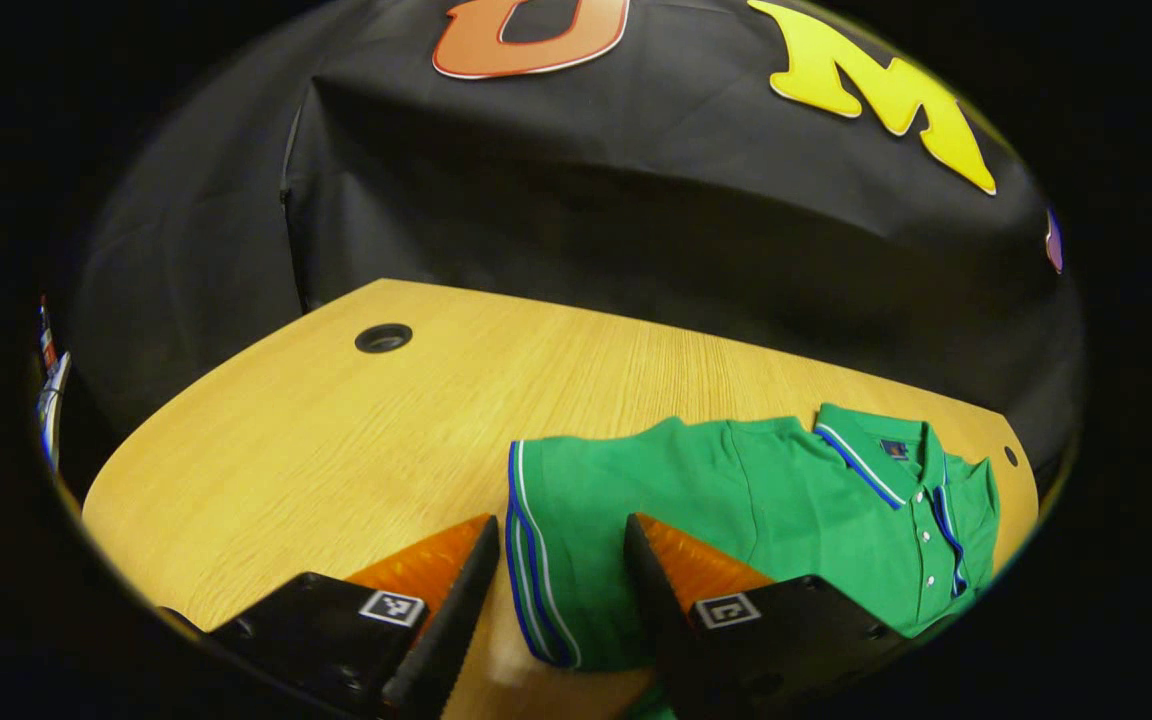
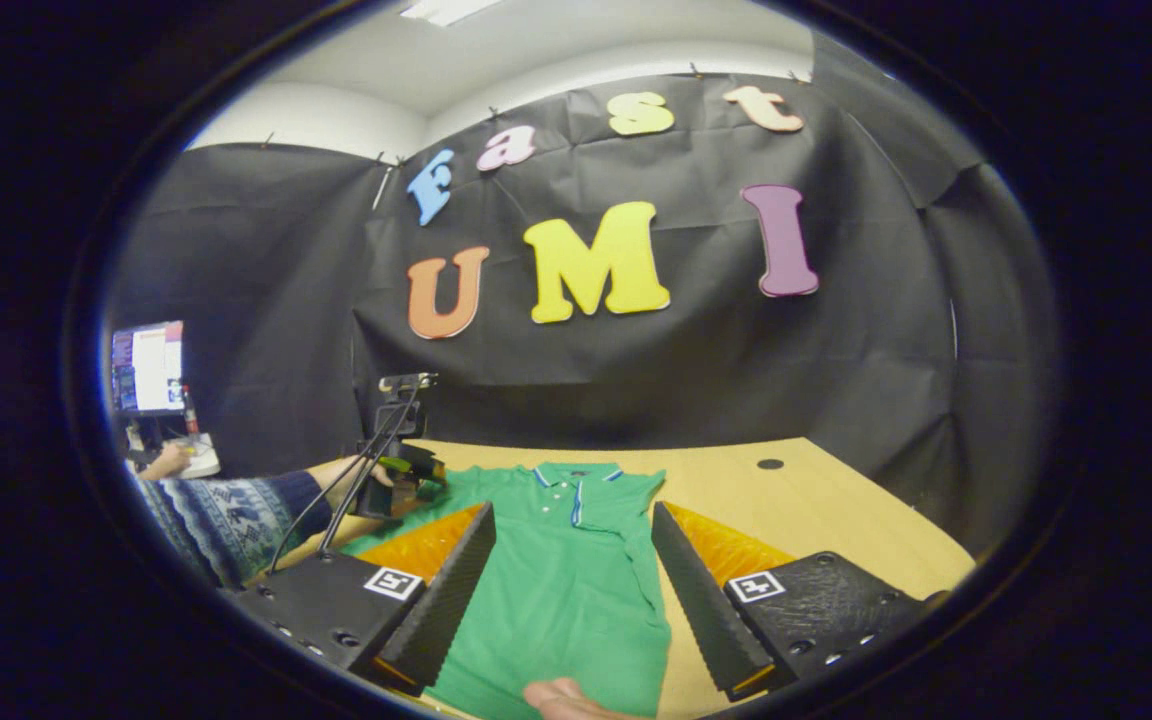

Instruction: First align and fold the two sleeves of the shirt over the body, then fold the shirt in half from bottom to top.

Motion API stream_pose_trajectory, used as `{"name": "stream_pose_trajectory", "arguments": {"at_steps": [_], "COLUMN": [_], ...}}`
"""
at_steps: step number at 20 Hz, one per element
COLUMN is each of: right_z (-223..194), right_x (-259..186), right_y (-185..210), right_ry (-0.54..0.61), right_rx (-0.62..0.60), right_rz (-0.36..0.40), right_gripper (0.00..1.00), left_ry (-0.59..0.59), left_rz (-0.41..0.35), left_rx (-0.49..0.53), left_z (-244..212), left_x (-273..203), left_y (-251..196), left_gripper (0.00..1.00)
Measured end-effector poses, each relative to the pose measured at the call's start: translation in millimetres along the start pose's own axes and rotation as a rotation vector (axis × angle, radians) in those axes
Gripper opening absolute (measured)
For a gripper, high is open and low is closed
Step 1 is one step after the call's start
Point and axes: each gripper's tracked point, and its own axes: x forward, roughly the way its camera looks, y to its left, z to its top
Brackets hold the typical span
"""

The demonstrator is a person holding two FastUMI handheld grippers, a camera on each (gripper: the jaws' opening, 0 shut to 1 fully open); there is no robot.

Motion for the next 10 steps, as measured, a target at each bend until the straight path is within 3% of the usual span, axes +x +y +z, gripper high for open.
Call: {"name": "stream_pose_trajectory", "arguments": {"at_steps": [1, 2, 3, 4, 7, 10], "right_z": [-2, -5, -6, -8, -21, -29], "right_x": [-1, -5, -9, -15, -18, -16], "right_y": [0, -3, -4, -5, -10, -11], "right_ry": [-0.005, -0.016, -0.026, -0.033, -0.018, 0.003], "right_rx": [0.019, 0.038, 0.057, 0.068, 0.043, 0.046], "right_rz": [0.005, 0.023, 0.034, 0.039, 0.023, 0.013], "right_gripper": [0.95, 0.92, 0.92, 0.92, 0.95, 0.95], "left_ry": [-0.006, 0.005, 0.017, 0.016, 0.028, 0.005], "left_rz": [0.018, 0.021, 0.018, 0.021, 0.051, 0.068], "left_rx": [-0.001, 0.004, 0.025, 0.054, 0.121, 0.167], "left_z": [2, 2, 1, 3, 6, 16], "left_x": [3, 4, 6, 7, 5, 2], "left_y": [5, 6, 6, 6, 2, -13], "left_gripper": [0.66, 0.45, 0.49, 0.34, 0.13, 0.11]}}
